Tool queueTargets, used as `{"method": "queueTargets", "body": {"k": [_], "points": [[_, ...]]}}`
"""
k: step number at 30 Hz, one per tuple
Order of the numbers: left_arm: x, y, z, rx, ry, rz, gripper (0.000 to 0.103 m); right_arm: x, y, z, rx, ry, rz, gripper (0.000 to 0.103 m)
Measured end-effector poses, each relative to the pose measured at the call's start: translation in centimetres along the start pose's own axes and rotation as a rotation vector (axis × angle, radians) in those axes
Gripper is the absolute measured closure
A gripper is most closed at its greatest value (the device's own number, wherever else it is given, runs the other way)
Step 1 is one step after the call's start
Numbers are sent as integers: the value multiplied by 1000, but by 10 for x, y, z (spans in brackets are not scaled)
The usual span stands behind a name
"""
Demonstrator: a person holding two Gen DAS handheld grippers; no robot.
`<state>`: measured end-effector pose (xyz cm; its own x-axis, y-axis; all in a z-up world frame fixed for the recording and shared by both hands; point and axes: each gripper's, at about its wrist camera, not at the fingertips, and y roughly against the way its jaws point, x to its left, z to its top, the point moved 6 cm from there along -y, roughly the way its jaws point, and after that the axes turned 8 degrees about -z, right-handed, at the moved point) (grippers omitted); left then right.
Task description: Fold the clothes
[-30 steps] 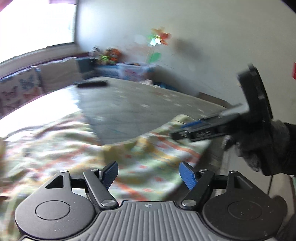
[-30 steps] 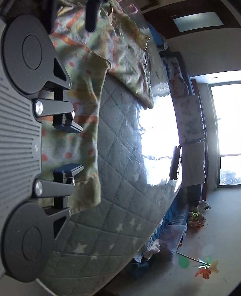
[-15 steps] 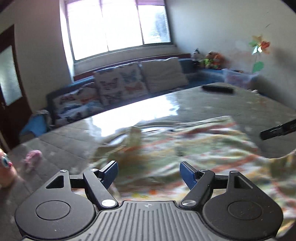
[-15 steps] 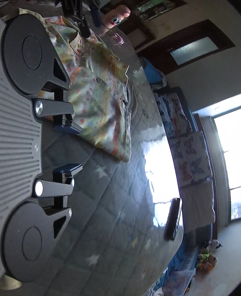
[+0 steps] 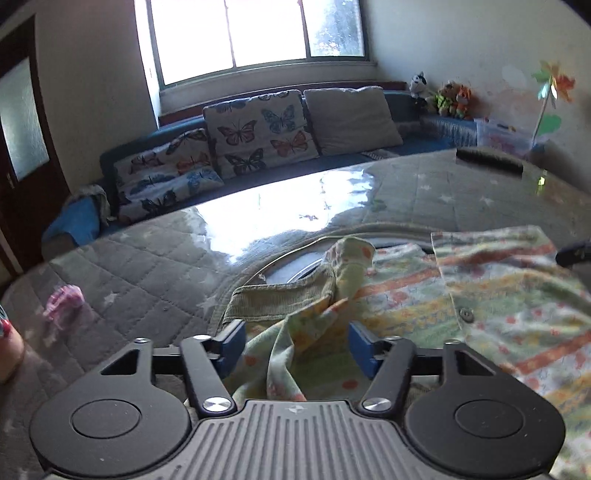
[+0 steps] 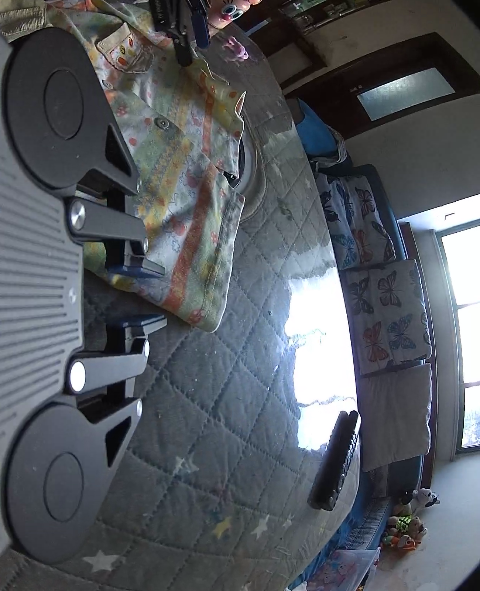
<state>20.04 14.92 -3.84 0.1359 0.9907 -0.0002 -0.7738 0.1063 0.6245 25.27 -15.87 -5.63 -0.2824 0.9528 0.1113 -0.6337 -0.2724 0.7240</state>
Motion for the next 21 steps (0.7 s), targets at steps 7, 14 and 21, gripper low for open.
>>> {"method": "queueTargets", "body": {"k": [7, 14, 21], "points": [[11, -8, 1, 24, 41, -54, 83, 3, -6, 5, -9, 16, -3, 89], [31, 16, -1, -39, 96, 16, 101, 13, -15, 12, -24, 73, -28, 99], [68, 77, -14, -143, 185, 240, 102, 30, -36, 30, -43, 134, -48, 99]]}}
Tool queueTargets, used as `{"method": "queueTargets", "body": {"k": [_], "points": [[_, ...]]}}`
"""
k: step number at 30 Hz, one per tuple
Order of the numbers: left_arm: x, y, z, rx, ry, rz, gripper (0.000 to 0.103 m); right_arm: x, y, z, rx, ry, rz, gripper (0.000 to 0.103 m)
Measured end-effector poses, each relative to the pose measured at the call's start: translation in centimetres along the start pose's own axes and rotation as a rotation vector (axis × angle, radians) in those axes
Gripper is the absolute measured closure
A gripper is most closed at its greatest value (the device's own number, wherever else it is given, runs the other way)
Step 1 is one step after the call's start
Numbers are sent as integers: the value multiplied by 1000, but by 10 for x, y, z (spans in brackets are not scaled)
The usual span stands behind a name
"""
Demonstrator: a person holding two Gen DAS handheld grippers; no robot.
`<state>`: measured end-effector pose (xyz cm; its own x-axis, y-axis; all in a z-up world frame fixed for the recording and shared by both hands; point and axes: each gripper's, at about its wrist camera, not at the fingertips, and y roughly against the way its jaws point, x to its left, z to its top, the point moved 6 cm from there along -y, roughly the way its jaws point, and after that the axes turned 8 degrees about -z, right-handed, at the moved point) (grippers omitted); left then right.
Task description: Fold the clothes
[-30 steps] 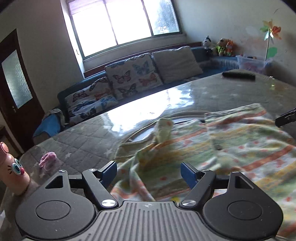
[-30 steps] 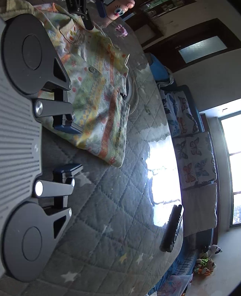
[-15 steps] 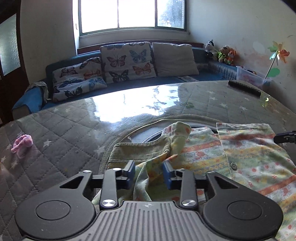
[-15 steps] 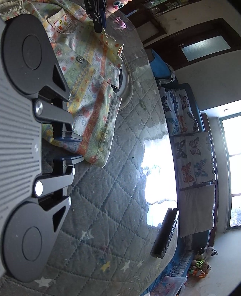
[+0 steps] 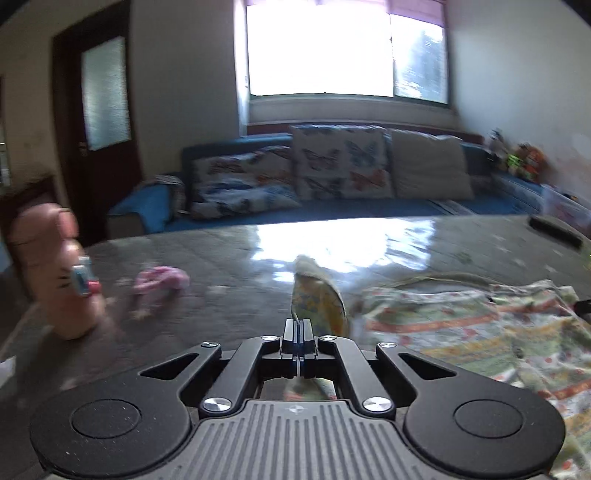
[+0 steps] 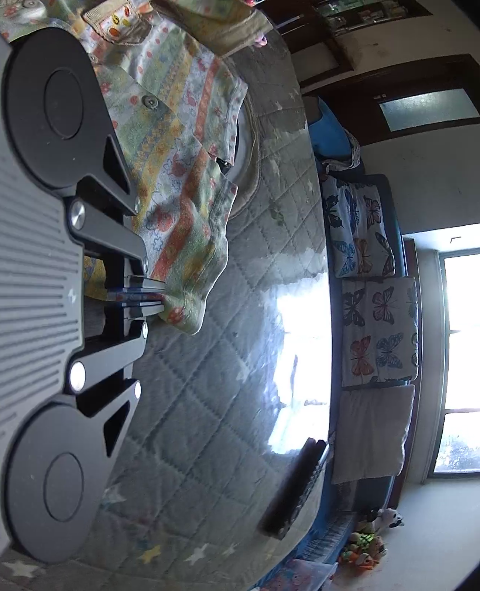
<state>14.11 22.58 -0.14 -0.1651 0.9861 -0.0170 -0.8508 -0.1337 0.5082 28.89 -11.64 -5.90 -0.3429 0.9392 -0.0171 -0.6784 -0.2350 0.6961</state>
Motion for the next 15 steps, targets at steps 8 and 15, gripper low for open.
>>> {"method": "queueTargets", "body": {"k": [8, 15], "points": [[46, 64, -33, -31, 165, 163, 102, 25, -29, 25, -21, 96, -46, 99], [56, 99, -65, 5, 217, 226, 102, 26, -8, 21, -35, 121, -37, 91]]}}
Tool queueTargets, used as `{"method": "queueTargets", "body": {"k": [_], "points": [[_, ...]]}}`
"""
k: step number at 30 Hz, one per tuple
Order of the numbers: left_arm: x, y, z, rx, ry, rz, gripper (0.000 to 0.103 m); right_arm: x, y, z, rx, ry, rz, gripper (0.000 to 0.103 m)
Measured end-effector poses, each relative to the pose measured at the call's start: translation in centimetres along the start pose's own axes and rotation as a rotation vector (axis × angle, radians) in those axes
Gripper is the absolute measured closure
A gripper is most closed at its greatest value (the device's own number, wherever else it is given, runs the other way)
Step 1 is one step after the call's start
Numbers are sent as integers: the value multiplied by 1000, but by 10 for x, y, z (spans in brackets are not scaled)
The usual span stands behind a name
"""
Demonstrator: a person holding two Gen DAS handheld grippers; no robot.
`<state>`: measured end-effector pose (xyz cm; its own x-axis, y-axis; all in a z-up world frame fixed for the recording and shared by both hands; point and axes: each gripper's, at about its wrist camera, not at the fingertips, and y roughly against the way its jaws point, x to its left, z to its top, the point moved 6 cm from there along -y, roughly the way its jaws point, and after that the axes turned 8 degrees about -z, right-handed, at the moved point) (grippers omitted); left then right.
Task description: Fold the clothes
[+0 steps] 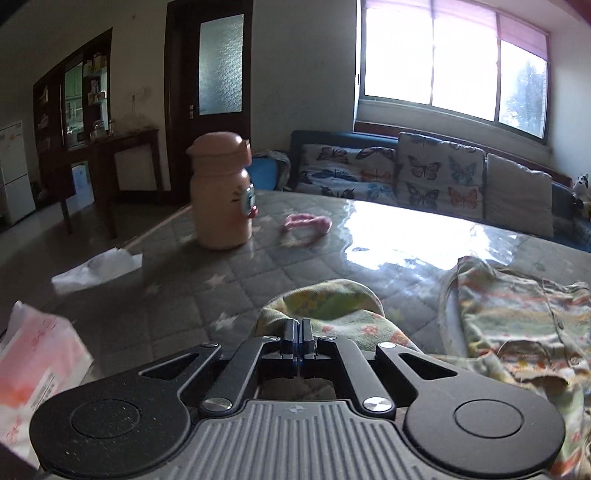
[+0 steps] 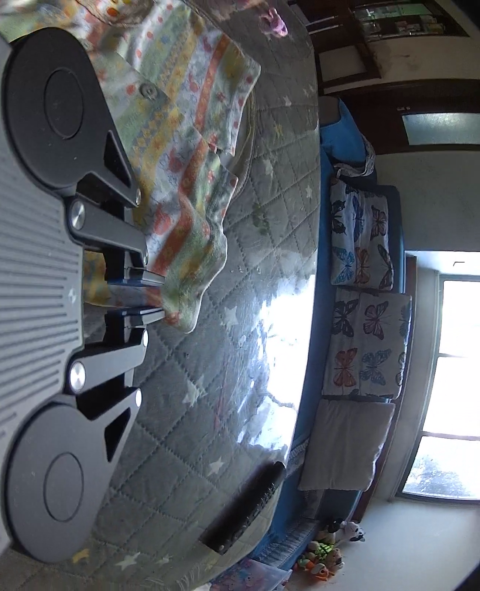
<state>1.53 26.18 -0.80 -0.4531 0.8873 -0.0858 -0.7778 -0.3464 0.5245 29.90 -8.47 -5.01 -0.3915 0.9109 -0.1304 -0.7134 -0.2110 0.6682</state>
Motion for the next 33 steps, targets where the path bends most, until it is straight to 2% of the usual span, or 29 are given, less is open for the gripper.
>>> {"method": "queueTargets", "body": {"k": [2, 4, 7, 9, 11, 13, 17, 19, 26, 30, 33], "points": [[2, 6, 1, -1, -15, 13, 102, -1, 21, -6, -11, 10, 25, 89], [5, 11, 2, -13, -23, 22, 102, -1, 44, -17, -16, 17, 61, 76], [9, 17, 2, -25, -15, 35, 102, -3, 71, -33, -20, 13, 100, 72], [13, 17, -3, -17, 0, 48, 102, -7, 91, -51, -14, 0, 126, 65], [13, 19, -11, -5, -12, 65, 102, -11, 107, -69, -11, -8, 130, 65], [13, 18, -20, 13, -30, 88, 102, -16, 122, -87, -9, -14, 127, 60], [18, 15, -30, 41, -15, 96, 102, -41, 151, -130, -1, -45, 48, 58], [18, 15, -29, 38, -14, 102, 102, -60, 161, -148, 3, -83, -10, 54], [15, 13, -31, 54, -44, 139, 102, -125, 184, -189, -12, -260, -181, 54], [15, 13, -38, 76, -42, 149, 102, -146, 184, -200, -12, -324, -216, 55], [14, 15, -39, 79, -43, 152, 102, -147, 186, -200, -28, -333, -226, 56]]}}
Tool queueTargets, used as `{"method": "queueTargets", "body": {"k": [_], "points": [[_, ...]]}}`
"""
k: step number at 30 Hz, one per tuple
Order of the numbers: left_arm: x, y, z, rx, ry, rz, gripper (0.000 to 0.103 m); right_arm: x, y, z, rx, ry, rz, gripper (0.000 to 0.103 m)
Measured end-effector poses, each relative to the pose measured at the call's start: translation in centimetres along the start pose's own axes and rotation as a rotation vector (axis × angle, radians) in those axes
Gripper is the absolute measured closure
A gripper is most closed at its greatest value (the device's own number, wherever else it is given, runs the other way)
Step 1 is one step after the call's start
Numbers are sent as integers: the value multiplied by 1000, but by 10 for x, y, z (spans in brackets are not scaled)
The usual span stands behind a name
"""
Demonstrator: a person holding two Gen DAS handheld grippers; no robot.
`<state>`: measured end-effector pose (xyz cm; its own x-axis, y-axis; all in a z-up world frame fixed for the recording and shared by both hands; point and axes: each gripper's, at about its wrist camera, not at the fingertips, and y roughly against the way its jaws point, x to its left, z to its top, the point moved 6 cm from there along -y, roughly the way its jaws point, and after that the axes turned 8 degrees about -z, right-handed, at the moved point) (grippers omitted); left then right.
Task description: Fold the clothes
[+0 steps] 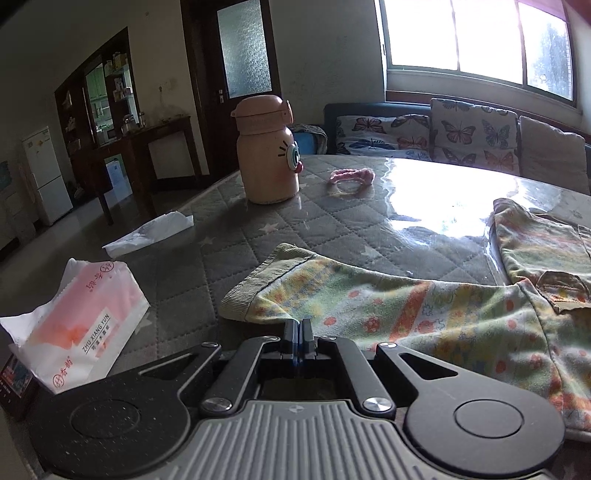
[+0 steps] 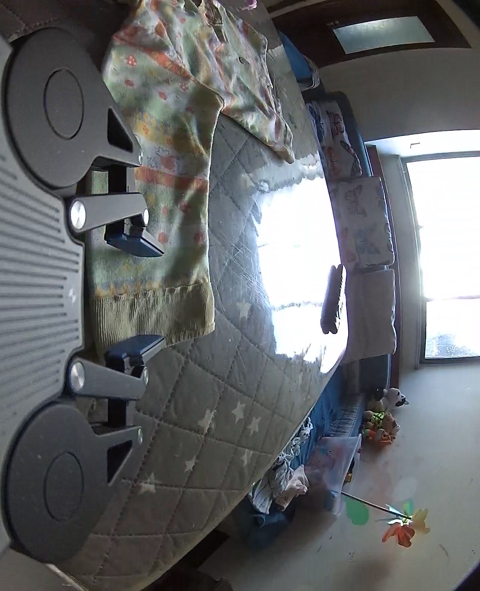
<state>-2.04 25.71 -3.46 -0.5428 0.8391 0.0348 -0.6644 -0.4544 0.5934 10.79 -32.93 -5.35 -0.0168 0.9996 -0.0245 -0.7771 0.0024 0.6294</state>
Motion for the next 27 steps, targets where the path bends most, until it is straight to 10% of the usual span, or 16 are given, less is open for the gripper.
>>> {"method": "queueTargets", "body": {"k": [9, 13, 27], "points": [[-3, 2, 1, 7, -22, 8, 102, -10, 4, -5, 6, -33, -24, 56], [-2, 0, -3, 18, -22, 7, 102, -9, 6, -6, 3, -29, -28, 96], [1, 2, -6, 30, -72, 4, 94, -7, 6, 1, -26, 39, -110, 78]]}}
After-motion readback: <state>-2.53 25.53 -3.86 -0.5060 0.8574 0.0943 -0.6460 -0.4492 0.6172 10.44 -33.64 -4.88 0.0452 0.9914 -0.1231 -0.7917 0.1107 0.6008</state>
